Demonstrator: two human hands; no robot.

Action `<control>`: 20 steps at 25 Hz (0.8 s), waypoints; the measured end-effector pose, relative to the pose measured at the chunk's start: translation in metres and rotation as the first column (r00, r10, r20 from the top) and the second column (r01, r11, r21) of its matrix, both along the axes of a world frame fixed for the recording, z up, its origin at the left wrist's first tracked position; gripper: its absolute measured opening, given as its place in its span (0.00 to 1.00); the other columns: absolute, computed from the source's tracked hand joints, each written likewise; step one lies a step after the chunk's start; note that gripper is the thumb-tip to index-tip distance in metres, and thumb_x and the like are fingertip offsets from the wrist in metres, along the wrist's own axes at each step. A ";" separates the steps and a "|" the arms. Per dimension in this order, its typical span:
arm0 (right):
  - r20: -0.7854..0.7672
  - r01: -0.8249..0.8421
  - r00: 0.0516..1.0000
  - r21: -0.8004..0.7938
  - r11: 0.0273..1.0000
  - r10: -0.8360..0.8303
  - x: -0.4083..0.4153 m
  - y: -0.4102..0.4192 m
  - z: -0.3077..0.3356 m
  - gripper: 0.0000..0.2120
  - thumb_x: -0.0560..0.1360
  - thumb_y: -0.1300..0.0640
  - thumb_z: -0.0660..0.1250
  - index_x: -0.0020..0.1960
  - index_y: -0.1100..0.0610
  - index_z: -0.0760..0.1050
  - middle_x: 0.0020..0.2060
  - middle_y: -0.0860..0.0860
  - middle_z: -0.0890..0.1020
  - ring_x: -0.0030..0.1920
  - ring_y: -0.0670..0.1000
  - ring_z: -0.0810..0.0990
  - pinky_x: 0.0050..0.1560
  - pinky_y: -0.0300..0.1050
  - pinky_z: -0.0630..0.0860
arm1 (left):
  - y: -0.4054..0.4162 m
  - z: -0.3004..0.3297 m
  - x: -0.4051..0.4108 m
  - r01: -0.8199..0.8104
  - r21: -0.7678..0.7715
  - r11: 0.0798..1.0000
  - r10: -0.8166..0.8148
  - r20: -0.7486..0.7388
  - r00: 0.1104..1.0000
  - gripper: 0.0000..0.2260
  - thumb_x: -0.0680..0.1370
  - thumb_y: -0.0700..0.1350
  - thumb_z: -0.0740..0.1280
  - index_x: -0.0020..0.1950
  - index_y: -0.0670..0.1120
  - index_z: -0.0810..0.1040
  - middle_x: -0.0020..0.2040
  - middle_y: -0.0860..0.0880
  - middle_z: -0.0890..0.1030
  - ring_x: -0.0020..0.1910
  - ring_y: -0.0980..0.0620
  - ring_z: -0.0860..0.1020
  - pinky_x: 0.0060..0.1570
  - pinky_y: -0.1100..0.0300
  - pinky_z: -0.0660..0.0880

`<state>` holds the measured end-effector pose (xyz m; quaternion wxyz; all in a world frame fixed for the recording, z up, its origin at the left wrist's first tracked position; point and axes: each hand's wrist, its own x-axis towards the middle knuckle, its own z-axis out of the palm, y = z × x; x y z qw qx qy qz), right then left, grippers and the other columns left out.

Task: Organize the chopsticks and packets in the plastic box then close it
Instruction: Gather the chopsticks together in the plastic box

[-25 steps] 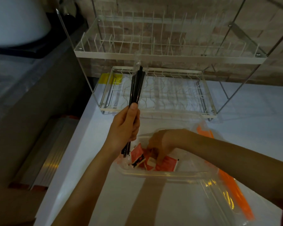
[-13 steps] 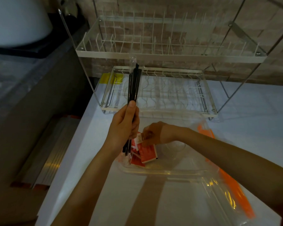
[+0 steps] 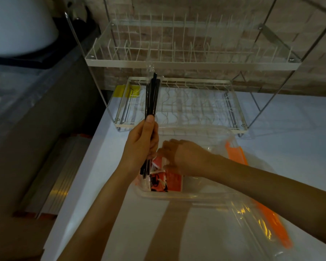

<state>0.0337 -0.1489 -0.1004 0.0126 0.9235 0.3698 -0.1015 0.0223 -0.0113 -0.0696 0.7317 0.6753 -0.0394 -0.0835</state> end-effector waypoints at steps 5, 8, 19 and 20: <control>-0.286 -0.147 0.944 0.073 0.986 0.162 0.001 0.002 -0.033 0.23 0.70 0.55 0.69 0.65 0.53 0.73 0.68 0.56 0.70 0.69 0.57 0.67 0.70 0.54 0.65 | -0.001 0.000 0.000 0.002 0.004 1.000 -0.002 -0.010 1.000 0.18 0.80 0.50 0.50 0.32 0.46 0.64 0.19 0.55 0.63 0.18 0.60 0.58 0.20 0.66 0.56; -0.279 -0.192 0.941 0.028 0.981 0.192 0.011 0.009 -0.046 0.23 0.70 0.56 0.69 0.65 0.54 0.72 0.67 0.58 0.70 0.68 0.60 0.67 0.69 0.56 0.64 | 0.000 0.000 0.001 0.001 -0.001 1.000 -0.001 -0.010 1.000 0.17 0.80 0.50 0.50 0.33 0.46 0.64 0.19 0.55 0.63 0.18 0.60 0.58 0.20 0.66 0.55; -0.318 -0.017 0.947 0.072 0.997 0.039 0.017 -0.001 -0.009 0.20 0.76 0.51 0.62 0.67 0.51 0.69 0.66 0.50 0.73 0.64 0.52 0.72 0.62 0.41 0.67 | -0.001 -0.001 0.000 0.025 0.068 0.997 -0.028 0.046 0.999 0.17 0.80 0.48 0.50 0.32 0.46 0.65 0.19 0.54 0.63 0.19 0.60 0.59 0.21 0.66 0.56; -0.377 0.123 0.925 0.184 0.975 -0.046 0.014 -0.009 0.002 0.18 0.76 0.51 0.62 0.66 0.52 0.70 0.63 0.51 0.75 0.60 0.50 0.74 0.57 0.37 0.69 | -0.002 -0.001 0.000 0.039 0.076 0.996 -0.042 0.044 0.998 0.17 0.80 0.48 0.50 0.33 0.46 0.65 0.19 0.54 0.63 0.19 0.60 0.59 0.21 0.66 0.56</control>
